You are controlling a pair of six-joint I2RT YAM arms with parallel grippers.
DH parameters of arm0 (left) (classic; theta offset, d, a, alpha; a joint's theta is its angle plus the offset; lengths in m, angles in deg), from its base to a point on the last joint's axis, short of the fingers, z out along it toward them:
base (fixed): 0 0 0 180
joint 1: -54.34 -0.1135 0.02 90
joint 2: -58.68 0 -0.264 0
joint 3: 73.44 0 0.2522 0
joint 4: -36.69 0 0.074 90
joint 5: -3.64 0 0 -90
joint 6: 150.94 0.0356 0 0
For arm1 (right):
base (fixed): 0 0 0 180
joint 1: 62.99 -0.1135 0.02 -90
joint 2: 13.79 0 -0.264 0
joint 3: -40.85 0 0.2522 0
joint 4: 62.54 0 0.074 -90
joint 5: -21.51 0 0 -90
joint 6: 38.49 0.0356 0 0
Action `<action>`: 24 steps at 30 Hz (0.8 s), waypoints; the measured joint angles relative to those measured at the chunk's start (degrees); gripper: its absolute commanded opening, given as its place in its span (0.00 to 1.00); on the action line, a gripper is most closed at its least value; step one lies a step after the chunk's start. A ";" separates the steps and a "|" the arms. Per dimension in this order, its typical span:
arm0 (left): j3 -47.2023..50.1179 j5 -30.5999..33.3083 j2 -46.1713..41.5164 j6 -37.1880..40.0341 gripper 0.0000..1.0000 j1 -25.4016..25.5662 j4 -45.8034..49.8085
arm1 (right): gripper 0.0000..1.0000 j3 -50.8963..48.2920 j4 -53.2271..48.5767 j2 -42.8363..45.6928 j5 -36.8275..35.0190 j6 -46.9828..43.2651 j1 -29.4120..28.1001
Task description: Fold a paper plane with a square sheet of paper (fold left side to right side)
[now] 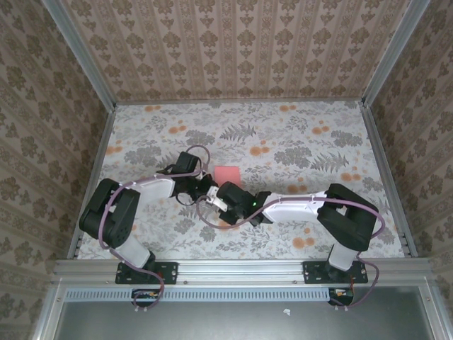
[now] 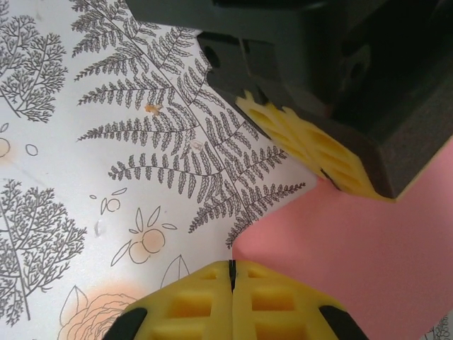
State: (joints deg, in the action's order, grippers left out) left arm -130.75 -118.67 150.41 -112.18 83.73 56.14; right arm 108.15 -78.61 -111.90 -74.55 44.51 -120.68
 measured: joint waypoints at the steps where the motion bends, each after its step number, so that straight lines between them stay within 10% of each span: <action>1: 0.00 -0.04 -0.33 0.52 0.28 -0.33 0.68 | 0.00 0.11 -0.48 0.13 1.20 0.24 0.48; 12: -5.53 -0.39 -5.16 9.99 0.24 -6.71 9.18 | 0.00 2.19 -5.29 0.22 12.87 5.40 5.68; 24: -19.12 -5.77 12.63 17.29 0.17 -4.57 9.51 | 0.00 5.03 -6.36 -2.93 19.23 9.03 7.54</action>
State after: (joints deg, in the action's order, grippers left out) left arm -149.88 -124.45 163.04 -94.89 79.16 65.65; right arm 113.18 -84.97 -114.83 -55.32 53.53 -113.14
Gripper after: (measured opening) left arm 0.177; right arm 0.048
